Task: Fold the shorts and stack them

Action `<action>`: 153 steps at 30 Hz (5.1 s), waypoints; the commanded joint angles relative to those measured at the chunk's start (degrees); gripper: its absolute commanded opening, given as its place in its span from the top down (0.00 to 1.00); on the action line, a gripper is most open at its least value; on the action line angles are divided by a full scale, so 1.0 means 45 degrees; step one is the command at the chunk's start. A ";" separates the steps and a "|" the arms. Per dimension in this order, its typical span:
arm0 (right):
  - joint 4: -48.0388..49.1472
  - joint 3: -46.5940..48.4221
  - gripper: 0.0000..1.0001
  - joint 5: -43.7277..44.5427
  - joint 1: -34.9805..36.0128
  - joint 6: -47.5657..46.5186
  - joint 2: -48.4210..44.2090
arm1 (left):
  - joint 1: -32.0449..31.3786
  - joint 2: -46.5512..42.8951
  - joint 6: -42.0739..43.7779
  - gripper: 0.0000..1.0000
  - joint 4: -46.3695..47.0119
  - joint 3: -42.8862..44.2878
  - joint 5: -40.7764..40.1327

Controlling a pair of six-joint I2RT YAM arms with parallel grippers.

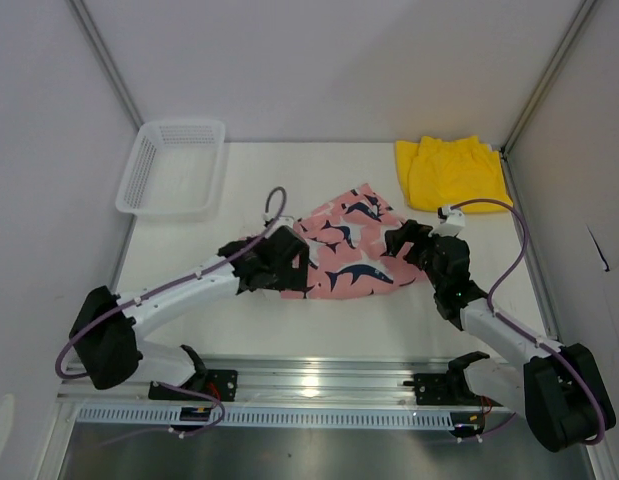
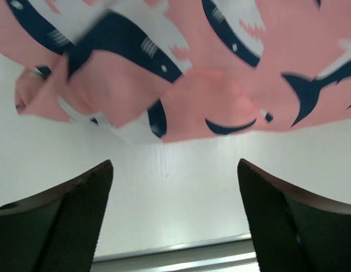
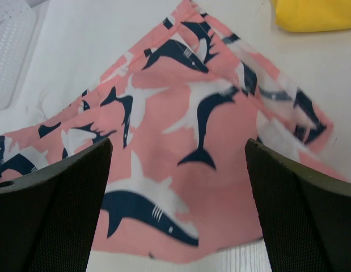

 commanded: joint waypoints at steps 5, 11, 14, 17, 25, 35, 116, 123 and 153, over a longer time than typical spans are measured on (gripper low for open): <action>0.0740 0.0165 0.01 -0.0214 0.0056 -0.0003 0.0346 | -0.2080 -0.1113 0.0562 0.01 -0.2236 0.2466 -0.3244; 0.0097 0.0887 0.00 -0.0508 0.0056 -0.0081 0.1264 | -0.0095 -0.0960 0.0893 0.01 -0.1144 0.1765 -0.2154; -0.0469 0.1454 0.00 -0.0527 0.0075 -0.0120 0.1811 | 0.1507 -0.0960 0.1070 0.01 -0.0166 0.0711 -0.0649; -0.1055 0.2020 0.01 -0.0644 0.0094 -0.0139 0.2358 | 0.2700 -0.0921 0.1109 0.01 0.0792 0.0103 -0.0101; -0.1057 0.2002 0.03 -0.0547 0.0212 -0.0296 0.2282 | 0.4988 0.0932 0.1129 0.01 0.2297 -0.0192 0.1578; -0.1037 0.1924 0.04 -0.0586 0.0232 -0.0296 0.2165 | 0.5381 0.3023 0.1285 0.41 0.3586 0.0004 0.3102; -1.0765 1.7337 1.00 0.2480 0.2009 -0.0960 1.4354 | 0.3194 -0.1349 0.1617 1.00 0.3706 -0.3824 0.2381; -0.9731 1.5891 1.00 0.1409 0.1678 -0.1233 1.2031 | 0.3213 -0.2053 0.1656 1.00 0.3158 -0.3648 0.2381; -0.9475 0.2938 0.63 -0.2088 0.2595 -0.0139 0.0211 | 0.3174 -0.1527 0.1227 0.86 0.4504 -0.5288 0.2264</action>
